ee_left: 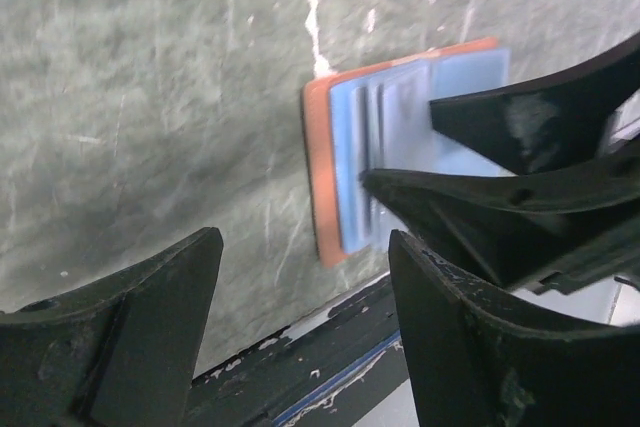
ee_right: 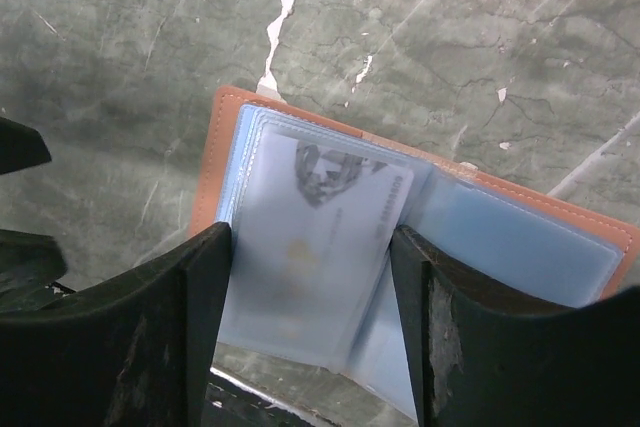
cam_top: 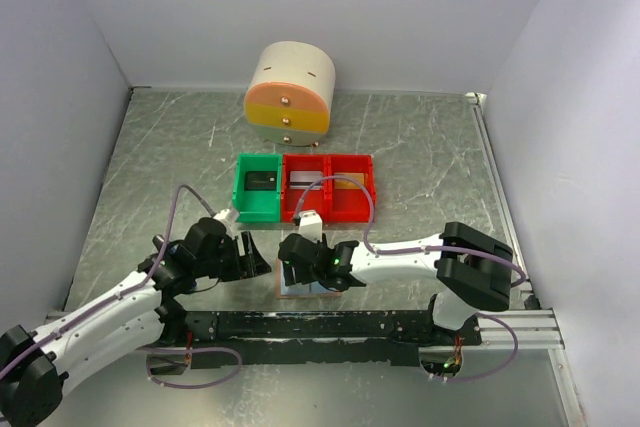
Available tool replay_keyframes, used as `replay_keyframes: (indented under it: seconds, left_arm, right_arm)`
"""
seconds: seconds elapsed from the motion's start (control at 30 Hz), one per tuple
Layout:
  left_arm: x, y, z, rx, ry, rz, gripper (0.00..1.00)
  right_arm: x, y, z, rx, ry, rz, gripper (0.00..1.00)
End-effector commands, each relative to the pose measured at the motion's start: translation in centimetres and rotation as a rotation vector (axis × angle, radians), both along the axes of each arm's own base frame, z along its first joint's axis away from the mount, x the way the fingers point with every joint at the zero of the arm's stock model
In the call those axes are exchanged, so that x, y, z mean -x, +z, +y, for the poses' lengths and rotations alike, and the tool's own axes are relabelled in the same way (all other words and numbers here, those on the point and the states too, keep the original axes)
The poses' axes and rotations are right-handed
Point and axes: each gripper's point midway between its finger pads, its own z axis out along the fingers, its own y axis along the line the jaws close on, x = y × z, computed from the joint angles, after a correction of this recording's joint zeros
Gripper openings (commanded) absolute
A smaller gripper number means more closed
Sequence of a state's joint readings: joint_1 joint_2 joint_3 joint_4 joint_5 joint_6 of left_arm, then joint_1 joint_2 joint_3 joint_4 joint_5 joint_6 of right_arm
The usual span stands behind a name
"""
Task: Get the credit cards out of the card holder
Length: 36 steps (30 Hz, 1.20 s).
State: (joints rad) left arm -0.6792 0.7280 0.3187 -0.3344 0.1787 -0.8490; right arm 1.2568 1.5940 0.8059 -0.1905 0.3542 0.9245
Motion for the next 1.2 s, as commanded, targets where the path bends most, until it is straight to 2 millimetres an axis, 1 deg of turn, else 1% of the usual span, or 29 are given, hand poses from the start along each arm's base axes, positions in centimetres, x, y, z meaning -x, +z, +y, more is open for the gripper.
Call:
replay_keyframes:
  seconds: [0.0,0.13,0.27,0.4,0.5,0.67,0.87,1.07,1.17]
  left_arm:
    - [-0.4,-0.3,-0.5,0.023,0.054,-0.001,0.78]
    - [-0.4,-1.0,-0.1,-0.03,0.059,0.019,0.77]
    - [-0.4,-1.4,-0.1,-0.037,0.058,0.025,0.77]
    - [-0.4,-1.0,-0.3,-0.022,0.049,0.021,0.77]
    - [-0.5,-0.8,-0.1,-0.031,0.059,0.012,0.77]
    - [-0.5,-0.6,0.3,-0.042,0.065,0.007,0.77]
    - [-0.5,-0.3,0.3,-0.045,0.064,0.005,0.77]
    - [-0.5,-0.3,0.4,-0.051,0.064,0.002,0.77]
    - [-0.5,-0.5,0.6,-0.063,0.066,0.004,0.77]
  right_arm:
    - [0.5,0.1,-0.2,0.012,0.023,0.013,0.64]
    - [0.3,0.2,-0.1,0.02,0.015,0.011,0.66]
    - [0.1,0.7,-0.2,0.006,0.001,0.003,0.7]
    - [0.0,1.0,-0.4,0.028,-0.023,0.004,0.72]
    - [-0.3,0.9,-0.7,0.051,-0.056,0.006,0.73]
    - [-0.7,0.5,-1.1,0.089,-0.11,0.008,0.73]
    - [-0.8,0.0,-1.1,0.131,-0.119,0.014,0.73]
    - [-0.9,0.0,-0.9,0.138,-0.111,0.013,0.69]
    - [-0.9,-0.2,-0.9,0.153,-0.11,0.015,0.69]
